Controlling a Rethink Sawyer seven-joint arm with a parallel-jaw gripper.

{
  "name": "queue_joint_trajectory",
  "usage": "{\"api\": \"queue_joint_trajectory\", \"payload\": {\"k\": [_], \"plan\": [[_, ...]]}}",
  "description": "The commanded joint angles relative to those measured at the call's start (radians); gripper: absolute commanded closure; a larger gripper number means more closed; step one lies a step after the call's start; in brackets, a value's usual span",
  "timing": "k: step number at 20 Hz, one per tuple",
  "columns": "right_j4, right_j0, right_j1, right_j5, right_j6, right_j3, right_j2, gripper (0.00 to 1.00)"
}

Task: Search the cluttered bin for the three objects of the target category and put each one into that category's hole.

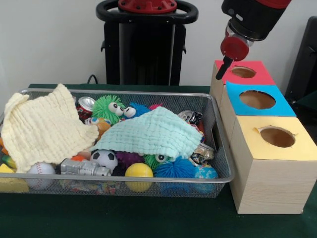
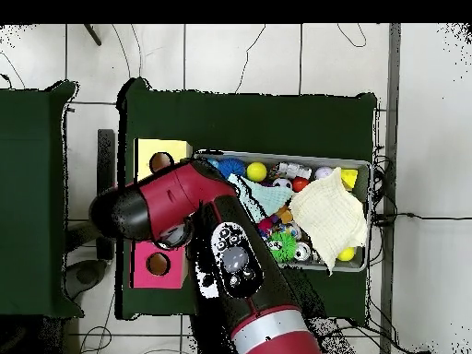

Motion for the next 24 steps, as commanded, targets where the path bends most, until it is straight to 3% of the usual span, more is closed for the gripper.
{"api": "queue_joint_trajectory", "payload": {"k": [1, 7, 11, 19, 24], "plan": [[-0.085, -0.053, -0.02, -0.141, 0.033, -0.016, -0.024, 0.0], [-0.054, -0.12, -0.06, -0.261, 0.024, 0.032, -0.004, 0.0], [-0.031, -0.14, -0.08, -0.268, -0.002, 0.023, 0.011, 0.0], [-0.068, -0.17, -0.009, -0.173, -0.115, -0.152, 0.032, 0.0], [-0.047, -0.176, 0.064, -0.152, -0.131, -0.249, 0.053, 0.0]]}}
